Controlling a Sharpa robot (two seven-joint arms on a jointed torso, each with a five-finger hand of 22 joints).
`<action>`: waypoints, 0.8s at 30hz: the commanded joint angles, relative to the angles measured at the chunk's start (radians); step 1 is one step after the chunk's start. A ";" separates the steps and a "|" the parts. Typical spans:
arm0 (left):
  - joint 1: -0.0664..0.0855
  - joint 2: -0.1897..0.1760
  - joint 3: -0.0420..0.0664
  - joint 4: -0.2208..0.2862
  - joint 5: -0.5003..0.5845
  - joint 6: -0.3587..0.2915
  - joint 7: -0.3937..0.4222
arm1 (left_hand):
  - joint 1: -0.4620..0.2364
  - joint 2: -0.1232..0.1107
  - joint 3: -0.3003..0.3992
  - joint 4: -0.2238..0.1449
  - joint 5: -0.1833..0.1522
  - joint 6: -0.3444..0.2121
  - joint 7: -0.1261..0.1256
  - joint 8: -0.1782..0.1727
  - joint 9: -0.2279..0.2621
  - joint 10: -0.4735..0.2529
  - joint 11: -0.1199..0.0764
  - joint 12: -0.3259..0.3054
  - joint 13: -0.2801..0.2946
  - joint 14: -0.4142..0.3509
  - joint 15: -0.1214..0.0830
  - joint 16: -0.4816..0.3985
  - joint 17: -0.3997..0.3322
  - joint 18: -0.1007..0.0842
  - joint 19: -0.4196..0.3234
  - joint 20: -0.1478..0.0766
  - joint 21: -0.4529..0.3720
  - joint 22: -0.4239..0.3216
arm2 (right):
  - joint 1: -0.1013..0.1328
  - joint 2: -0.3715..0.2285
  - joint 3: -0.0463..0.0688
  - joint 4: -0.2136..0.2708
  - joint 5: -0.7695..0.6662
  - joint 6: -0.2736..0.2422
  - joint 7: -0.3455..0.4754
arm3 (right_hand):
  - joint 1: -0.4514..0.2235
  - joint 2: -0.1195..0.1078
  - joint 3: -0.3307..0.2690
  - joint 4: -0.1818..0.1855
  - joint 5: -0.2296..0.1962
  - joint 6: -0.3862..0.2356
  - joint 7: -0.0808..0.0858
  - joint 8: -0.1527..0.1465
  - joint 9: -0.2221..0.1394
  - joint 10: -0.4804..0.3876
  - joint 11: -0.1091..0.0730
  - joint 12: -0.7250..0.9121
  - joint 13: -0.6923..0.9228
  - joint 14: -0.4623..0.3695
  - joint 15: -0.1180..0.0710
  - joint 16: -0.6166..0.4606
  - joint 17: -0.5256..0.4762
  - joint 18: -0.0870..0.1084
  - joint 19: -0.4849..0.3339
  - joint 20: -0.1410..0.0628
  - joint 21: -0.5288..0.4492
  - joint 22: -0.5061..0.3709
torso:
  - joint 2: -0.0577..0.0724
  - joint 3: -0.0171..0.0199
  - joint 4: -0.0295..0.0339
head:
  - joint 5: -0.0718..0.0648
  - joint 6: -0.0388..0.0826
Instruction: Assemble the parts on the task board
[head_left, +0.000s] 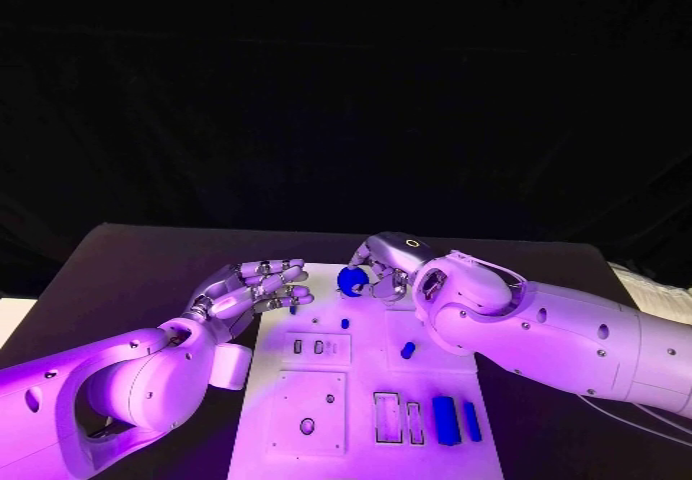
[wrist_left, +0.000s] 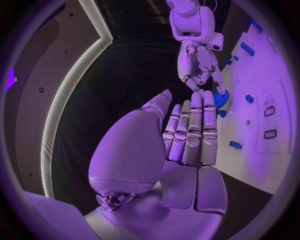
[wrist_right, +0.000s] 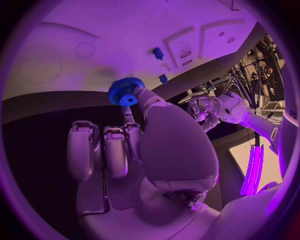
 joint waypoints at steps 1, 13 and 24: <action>0.001 0.003 0.001 0.002 0.001 0.016 0.012 | 0.000 0.002 -0.001 -0.007 -0.004 -0.008 0.002 -0.003 -0.001 -0.006 0.001 -0.003 0.000 0.004 0.003 -0.005 0.001 -0.002 0.006 0.000 -0.003 -0.002 | -0.004 0.023 -0.003 -0.012 -0.022 0.019 -0.009 | -0.014 0.001 0.005 0.000 0.007 0.048 -0.024 0.009 0.069 0.030 -0.001 -0.009 0.116 0.089 -0.004 -0.002 0.179 -0.017 0.006 0.001 0.003 -0.001 | 0.001 0.0009 -0.0005 | 0.003 -0.001; 0.001 0.005 0.001 0.001 0.001 0.016 0.009 | -0.001 0.003 -0.001 -0.007 -0.004 -0.008 0.001 -0.003 -0.001 -0.006 0.001 -0.003 0.001 0.005 0.002 -0.006 0.002 -0.002 0.006 0.000 -0.003 -0.002 | -0.009 0.084 -0.020 -0.079 -0.014 0.050 -0.008 | -0.026 -0.004 0.010 0.002 0.007 0.044 -0.022 0.005 0.068 0.026 0.001 -0.020 0.109 0.088 -0.003 -0.005 0.173 -0.017 0.006 0.002 0.003 -0.001 | 0.001 0.0020 0.0000 | 0.009 -0.003; 0.002 0.004 0.001 0.001 0.001 0.017 0.004 | -0.001 0.003 -0.001 -0.007 -0.004 -0.008 0.001 -0.003 -0.001 -0.006 0.001 -0.003 0.001 0.005 0.002 -0.006 0.002 -0.002 0.006 0.000 -0.003 -0.002 | -0.011 0.105 -0.026 -0.114 0.008 0.042 -0.005 | -0.079 -0.041 -0.012 0.022 -0.057 -0.132 0.027 -0.064 0.037 -0.021 0.042 -0.127 0.035 0.085 0.030 -0.011 0.163 -0.018 0.001 0.026 -0.002 -0.007 | 0.000 0.0015 -0.0033 | 0.011 -0.005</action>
